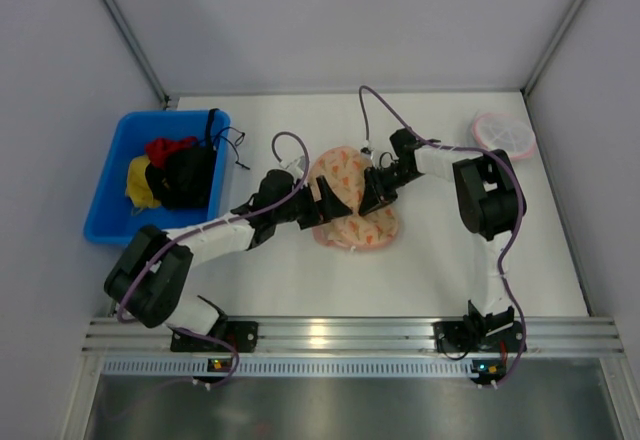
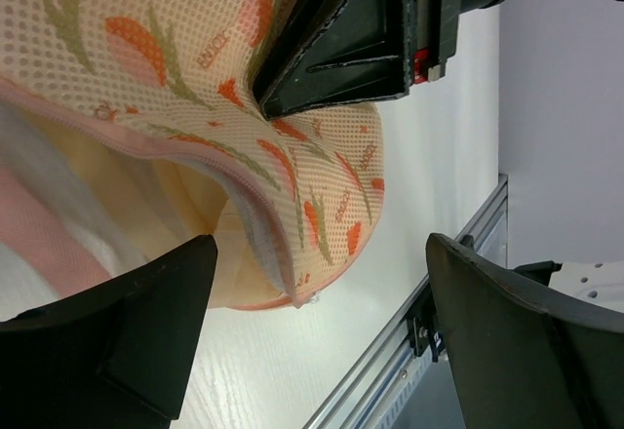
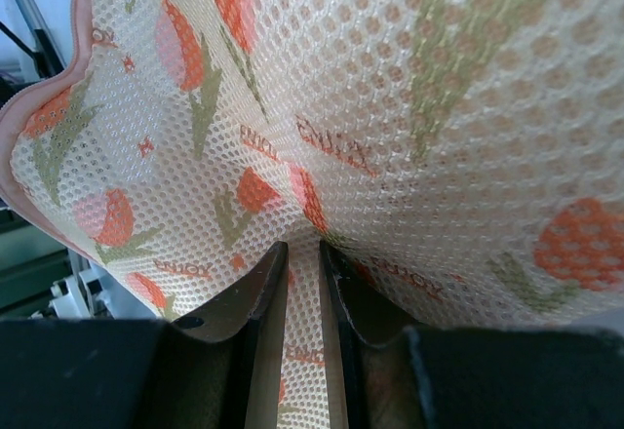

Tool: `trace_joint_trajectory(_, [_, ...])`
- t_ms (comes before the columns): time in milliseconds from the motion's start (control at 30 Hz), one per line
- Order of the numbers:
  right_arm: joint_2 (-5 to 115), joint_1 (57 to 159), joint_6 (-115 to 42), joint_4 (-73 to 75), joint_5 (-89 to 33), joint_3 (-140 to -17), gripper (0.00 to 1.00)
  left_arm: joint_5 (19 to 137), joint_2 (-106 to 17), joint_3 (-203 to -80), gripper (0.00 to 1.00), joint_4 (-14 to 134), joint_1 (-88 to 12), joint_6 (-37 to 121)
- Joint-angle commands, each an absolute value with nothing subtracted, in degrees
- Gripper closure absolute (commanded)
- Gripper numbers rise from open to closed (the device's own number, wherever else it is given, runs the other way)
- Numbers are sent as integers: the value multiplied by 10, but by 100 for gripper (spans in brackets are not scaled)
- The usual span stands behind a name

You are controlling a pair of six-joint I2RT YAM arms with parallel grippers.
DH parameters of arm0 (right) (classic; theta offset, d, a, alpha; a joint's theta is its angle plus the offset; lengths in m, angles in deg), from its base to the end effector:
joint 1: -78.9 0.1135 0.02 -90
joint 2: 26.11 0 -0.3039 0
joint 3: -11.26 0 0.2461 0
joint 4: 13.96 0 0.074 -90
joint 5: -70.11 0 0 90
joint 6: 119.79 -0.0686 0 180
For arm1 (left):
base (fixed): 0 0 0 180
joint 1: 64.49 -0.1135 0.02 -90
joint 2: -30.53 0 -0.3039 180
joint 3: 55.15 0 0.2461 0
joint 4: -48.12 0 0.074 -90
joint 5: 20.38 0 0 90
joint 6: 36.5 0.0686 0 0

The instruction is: Place the bra in the laundry bag and zip it closed

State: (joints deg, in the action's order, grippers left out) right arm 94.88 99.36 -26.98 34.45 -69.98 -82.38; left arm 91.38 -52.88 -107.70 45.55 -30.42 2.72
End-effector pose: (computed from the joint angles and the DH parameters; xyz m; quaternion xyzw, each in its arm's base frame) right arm 0.3789 0.1975 0.1466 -0.2327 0.8699 0.4323 0.0465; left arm 0.2489 -0.1990 0.2239 -0.0267 0.8482 -0.4594 0.2625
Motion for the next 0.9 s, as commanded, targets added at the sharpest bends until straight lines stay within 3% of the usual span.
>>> trace_joint_trajectory(0, [929,1000,-252,337,-707,-820,80,898,-536,-1074,6,470,-302,44])
trace_joint_trajectory(433, [927,1003,-253,337,-716,-816,80,901,-614,-1120,6,428,-285,35])
trace_joint_trajectory(867, [918,1009,-247,335,-717,-814,80,945,-610,-1136,8,374,-262,4])
